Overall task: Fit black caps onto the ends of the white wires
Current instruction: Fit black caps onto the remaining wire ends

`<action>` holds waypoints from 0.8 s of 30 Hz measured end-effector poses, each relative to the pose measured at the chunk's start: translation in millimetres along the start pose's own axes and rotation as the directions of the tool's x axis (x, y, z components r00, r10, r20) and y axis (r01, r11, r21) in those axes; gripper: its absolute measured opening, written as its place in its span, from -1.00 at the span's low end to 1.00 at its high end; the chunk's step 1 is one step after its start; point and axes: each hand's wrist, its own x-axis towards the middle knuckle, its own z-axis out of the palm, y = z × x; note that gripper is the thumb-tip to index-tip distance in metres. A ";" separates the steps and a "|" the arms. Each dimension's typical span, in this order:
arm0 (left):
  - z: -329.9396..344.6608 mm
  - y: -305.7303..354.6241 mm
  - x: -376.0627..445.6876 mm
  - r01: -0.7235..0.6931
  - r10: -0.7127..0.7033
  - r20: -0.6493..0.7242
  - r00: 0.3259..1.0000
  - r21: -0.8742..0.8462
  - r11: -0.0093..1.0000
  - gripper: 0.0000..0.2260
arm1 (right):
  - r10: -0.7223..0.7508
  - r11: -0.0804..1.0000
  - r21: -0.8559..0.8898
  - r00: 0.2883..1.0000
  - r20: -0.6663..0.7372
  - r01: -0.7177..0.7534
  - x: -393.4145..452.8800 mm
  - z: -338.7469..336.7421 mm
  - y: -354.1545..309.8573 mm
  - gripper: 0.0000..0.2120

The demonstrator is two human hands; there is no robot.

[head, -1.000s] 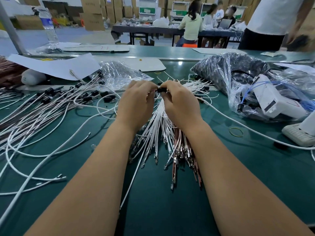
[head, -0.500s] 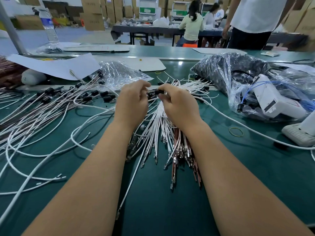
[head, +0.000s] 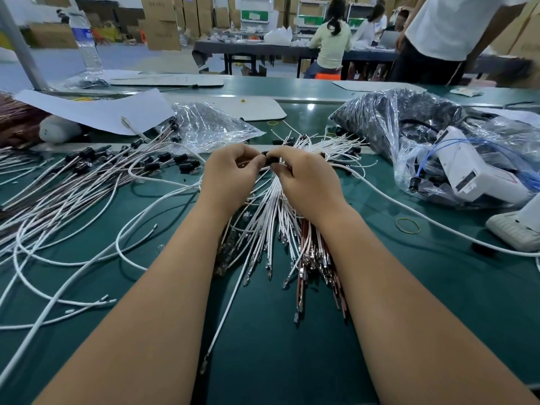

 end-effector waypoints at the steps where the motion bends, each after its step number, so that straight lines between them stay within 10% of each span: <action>1: -1.1 -0.4 0.6 0.016 -0.016 -0.003 1.000 -0.025 1.000 -0.93 | 0.007 1.000 0.018 1.000 -0.024 -0.007 0.2 0.2 0.7 -0.81; 12: -12.6 -9.3 5.9 0.173 -0.166 0.048 0.985 -0.265 0.949 -0.89 | 0.016 0.987 0.156 0.962 -0.273 0.027 1.9 -6.0 3.2 -0.89; 24: -13.7 -9.2 5.5 0.099 -0.084 0.062 0.995 -0.288 0.953 -0.89 | 0.272 0.858 0.500 0.931 -0.242 -0.121 4.8 -13.5 -1.6 -0.93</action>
